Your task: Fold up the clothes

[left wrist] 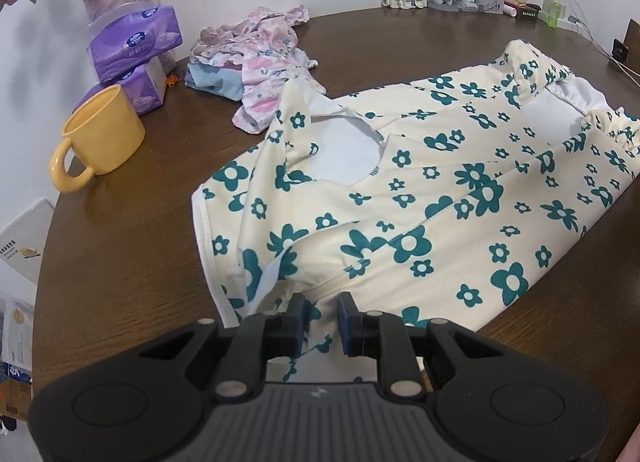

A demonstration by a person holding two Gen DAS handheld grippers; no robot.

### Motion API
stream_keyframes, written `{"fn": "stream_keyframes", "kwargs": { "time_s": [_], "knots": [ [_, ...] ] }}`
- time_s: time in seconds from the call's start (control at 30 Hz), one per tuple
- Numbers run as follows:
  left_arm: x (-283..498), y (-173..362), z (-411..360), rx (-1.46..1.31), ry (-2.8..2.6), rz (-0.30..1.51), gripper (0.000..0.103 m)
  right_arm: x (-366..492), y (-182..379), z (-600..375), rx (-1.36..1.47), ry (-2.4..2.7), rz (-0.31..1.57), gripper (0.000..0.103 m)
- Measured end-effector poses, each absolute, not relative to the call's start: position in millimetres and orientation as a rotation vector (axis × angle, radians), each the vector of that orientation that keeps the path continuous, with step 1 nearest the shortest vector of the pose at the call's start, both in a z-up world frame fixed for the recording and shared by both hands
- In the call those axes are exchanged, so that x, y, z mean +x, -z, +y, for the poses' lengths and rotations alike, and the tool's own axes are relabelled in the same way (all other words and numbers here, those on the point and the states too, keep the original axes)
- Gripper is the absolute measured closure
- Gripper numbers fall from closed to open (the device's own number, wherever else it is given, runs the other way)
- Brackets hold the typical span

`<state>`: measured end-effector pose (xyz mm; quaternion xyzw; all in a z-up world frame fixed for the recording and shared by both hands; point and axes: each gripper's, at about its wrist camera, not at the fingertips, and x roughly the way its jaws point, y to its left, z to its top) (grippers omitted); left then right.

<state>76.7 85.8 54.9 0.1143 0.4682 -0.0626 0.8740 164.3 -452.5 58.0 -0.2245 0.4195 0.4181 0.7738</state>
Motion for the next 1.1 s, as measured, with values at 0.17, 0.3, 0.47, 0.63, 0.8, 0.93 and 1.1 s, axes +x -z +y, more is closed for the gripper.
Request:
{"fn": "stream_keyframes", "kwargs": {
  "time_s": [0.17,0.3,0.47,0.63,0.8,0.93,1.1],
  "knots": [
    [72,-53,94,0.2,0.164,0.947,0.085,166,-59,-451,-0.468,-0.82,0.922,0.093],
    [60,-60,99,0.123,0.239,0.902,0.053,148,-70,-466,-0.36,-0.647,0.886,0.047],
    [43,-87,102,0.112,0.254,0.75,0.011,118,-97,-441,-0.175,-0.569,0.729,0.019],
    [39,-96,104,0.005,0.294,0.677,0.005,115,-102,-361,-0.088,-0.538,0.692,0.001],
    [41,-86,106,-0.044,0.312,0.684,0.005,125,-92,-289,-0.03,-0.51,0.75,0.001],
    [42,-82,113,-0.07,0.333,0.693,0.005,123,-88,-263,-0.009,-0.488,0.748,0.0],
    [53,-88,116,-0.008,0.324,0.716,0.005,130,-84,-253,-0.048,-0.465,0.765,0.0]
  ]
}}
